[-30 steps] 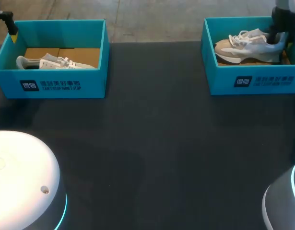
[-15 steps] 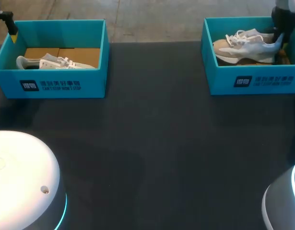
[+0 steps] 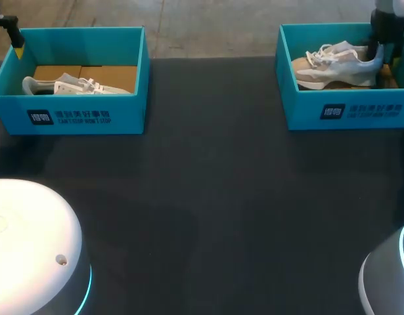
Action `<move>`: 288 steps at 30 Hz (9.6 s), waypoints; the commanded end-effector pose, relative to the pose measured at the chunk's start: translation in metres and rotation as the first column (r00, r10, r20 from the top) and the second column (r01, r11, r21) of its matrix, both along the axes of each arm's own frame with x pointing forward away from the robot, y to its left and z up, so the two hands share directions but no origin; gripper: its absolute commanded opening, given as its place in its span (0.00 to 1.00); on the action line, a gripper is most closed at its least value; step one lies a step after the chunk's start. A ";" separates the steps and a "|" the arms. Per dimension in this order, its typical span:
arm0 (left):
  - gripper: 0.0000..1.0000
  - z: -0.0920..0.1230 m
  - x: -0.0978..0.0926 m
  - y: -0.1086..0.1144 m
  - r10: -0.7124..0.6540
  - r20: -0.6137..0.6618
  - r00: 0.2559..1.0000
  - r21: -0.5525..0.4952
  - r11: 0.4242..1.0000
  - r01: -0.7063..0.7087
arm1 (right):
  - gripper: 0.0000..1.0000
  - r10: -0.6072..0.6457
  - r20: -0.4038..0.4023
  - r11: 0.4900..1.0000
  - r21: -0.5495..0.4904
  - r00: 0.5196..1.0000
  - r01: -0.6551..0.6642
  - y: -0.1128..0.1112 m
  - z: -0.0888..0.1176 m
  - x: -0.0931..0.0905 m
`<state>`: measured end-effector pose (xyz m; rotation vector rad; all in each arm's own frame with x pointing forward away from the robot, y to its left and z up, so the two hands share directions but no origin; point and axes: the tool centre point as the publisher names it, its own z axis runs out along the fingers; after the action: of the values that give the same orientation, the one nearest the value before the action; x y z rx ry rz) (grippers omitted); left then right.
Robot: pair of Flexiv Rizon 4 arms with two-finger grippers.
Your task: Take the shoe out of the shoebox, open the shoe tongue, remove and reinsert the insole, then place the shoe into the shoebox
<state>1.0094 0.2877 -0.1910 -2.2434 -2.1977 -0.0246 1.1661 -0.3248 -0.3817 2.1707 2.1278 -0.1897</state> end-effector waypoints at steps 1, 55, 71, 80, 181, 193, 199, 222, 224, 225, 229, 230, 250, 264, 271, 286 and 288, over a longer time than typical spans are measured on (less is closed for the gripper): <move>1.00 0.001 0.000 0.000 -0.001 0.000 1.000 0.003 1.000 0.001 | 0.55 -0.001 -0.033 1.000 0.005 0.999 0.002 -0.001 -0.003 0.007; 1.00 0.001 0.000 0.000 -0.001 0.000 1.000 0.003 1.000 0.001 | 0.00 0.022 0.081 0.997 -0.076 0.997 -0.016 -0.005 0.091 0.003; 1.00 0.001 0.000 0.000 -0.001 0.000 1.000 0.003 1.000 0.001 | 0.00 0.052 0.137 0.991 -0.128 0.989 -0.034 -0.009 0.171 -0.008; 1.00 0.001 0.000 0.000 -0.001 0.000 1.000 0.003 1.000 0.001 | 0.00 0.040 0.161 0.991 -0.132 0.986 -0.019 -0.002 0.209 -0.031; 1.00 0.001 0.000 0.000 -0.001 0.000 1.000 0.003 1.000 0.001 | 0.00 -0.132 0.235 0.970 -0.171 0.963 0.175 0.264 0.156 -0.389; 1.00 0.001 0.000 0.000 -0.001 0.000 1.000 0.003 1.000 0.001 | 0.00 -0.147 0.225 0.959 -0.205 0.963 0.194 0.288 0.122 -0.412; 1.00 0.001 0.000 0.000 -0.001 0.000 1.000 0.003 1.000 0.001 | 0.00 -0.156 0.216 0.966 -0.170 0.964 0.194 0.291 0.114 -0.418; 1.00 0.001 0.000 0.000 -0.001 0.000 1.000 0.003 1.000 0.001 | 0.00 -0.101 0.184 0.970 -0.200 0.978 0.138 0.320 0.090 -0.427; 1.00 0.001 0.000 0.000 -0.001 0.000 1.000 0.003 1.000 0.001 | 0.00 -0.097 0.178 0.970 -0.204 0.979 0.133 0.326 0.084 -0.432; 1.00 0.001 0.000 0.000 -0.001 0.000 1.000 0.003 1.000 0.001 | 0.00 -0.096 0.177 0.969 -0.209 0.980 0.133 0.329 0.083 -0.435; 1.00 0.001 0.000 0.000 -0.001 0.000 1.000 0.003 1.000 0.001 | 0.00 -0.091 0.195 0.973 -0.191 0.977 0.129 0.338 0.081 -0.445; 1.00 0.001 0.000 0.000 -0.001 0.000 1.000 0.003 1.000 0.001 | 0.00 -0.090 0.198 0.974 -0.186 0.976 0.128 0.340 0.080 -0.446; 1.00 0.001 0.000 0.000 -0.001 0.000 1.000 0.003 1.000 0.001 | 0.00 -0.126 0.179 0.983 -0.110 0.976 0.147 0.371 0.047 -0.482; 1.00 0.001 0.000 0.000 -0.001 0.000 1.000 0.003 1.000 0.001 | 0.00 -0.123 0.152 0.990 -0.044 0.981 0.131 0.379 0.033 -0.499; 1.00 0.001 0.000 0.000 -0.001 0.000 1.000 0.003 1.000 0.001 | 0.00 -0.128 0.126 0.991 -0.015 0.984 0.130 0.385 0.021 -0.503; 1.00 0.001 0.000 0.000 -0.001 0.000 1.000 0.003 1.000 0.001 | 0.00 -0.118 0.101 0.993 -0.015 0.988 0.120 0.395 0.012 -0.496; 1.00 0.001 0.000 0.000 -0.001 0.000 1.000 0.003 1.000 0.001 | 0.00 -0.120 0.098 0.993 -0.011 0.988 0.121 0.396 0.010 -0.496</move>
<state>1.0093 0.2877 -0.1910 -2.2435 -2.1977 -0.0248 0.6689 0.0692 -0.3679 2.2485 1.9381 -0.1074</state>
